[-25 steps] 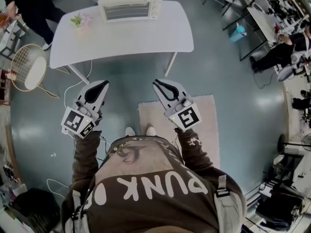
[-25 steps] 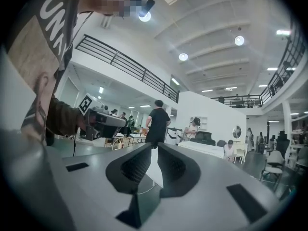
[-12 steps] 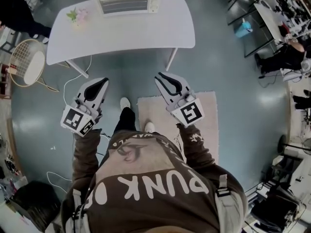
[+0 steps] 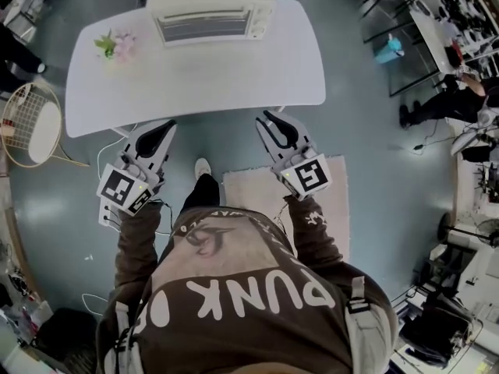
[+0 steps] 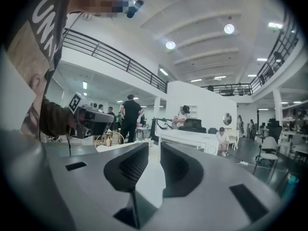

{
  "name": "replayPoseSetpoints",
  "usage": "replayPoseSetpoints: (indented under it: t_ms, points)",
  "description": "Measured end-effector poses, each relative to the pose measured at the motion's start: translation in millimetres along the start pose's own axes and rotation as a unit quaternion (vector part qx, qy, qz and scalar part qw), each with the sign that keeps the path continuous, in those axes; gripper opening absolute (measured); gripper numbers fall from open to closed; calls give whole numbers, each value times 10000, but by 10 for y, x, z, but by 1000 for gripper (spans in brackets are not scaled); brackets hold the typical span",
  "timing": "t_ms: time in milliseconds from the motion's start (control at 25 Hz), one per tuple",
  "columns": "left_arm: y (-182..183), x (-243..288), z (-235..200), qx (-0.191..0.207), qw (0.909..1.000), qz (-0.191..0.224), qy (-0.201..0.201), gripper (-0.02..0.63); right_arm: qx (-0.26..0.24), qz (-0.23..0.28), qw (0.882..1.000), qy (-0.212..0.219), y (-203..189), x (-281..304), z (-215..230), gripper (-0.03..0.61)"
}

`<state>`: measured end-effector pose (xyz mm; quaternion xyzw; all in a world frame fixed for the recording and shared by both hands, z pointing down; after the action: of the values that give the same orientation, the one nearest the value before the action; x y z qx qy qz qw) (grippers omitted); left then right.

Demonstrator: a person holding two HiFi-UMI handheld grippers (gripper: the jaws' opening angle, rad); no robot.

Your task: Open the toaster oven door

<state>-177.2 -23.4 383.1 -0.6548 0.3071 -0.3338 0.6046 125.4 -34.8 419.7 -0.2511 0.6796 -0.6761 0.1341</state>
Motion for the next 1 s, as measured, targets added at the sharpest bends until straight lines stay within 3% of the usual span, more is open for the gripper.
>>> replayPoseSetpoints:
  t_ms: [160, 320, 560, 680, 1000]
  points:
    - [28, -35, 77, -72, 9999, -34, -126, 6, 195, 25, 9995, -260, 35, -68, 121, 92]
    - [27, -34, 100, -146, 9997, -90, -181, 6, 309, -245, 9963, -765, 5, 30, 514, 106]
    - [57, -152, 122, -217, 9996, -113, -123, 6, 401, -688, 9906, -1114, 89, 571, 1331, 111]
    - [126, -438, 88, -202, 9997, -103, -97, 6, 593, -1013, 9845, -1306, 162, 950, 1535, 120]
    - [200, -669, 35, -233, 9995, -127, 153, 6, 1039, -1652, 9725, -1270, 85, 1370, 1764, 120]
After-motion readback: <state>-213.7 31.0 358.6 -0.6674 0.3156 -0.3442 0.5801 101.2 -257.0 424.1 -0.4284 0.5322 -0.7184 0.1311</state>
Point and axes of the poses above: the fingertips, and each gripper's own axes: x forward along the fingers, z to its right, y out of its top, the point moved 9 cm from there along -x, backward along the fingers, and after that the axes turned 12 degrees about y, right-handed, at the moved point
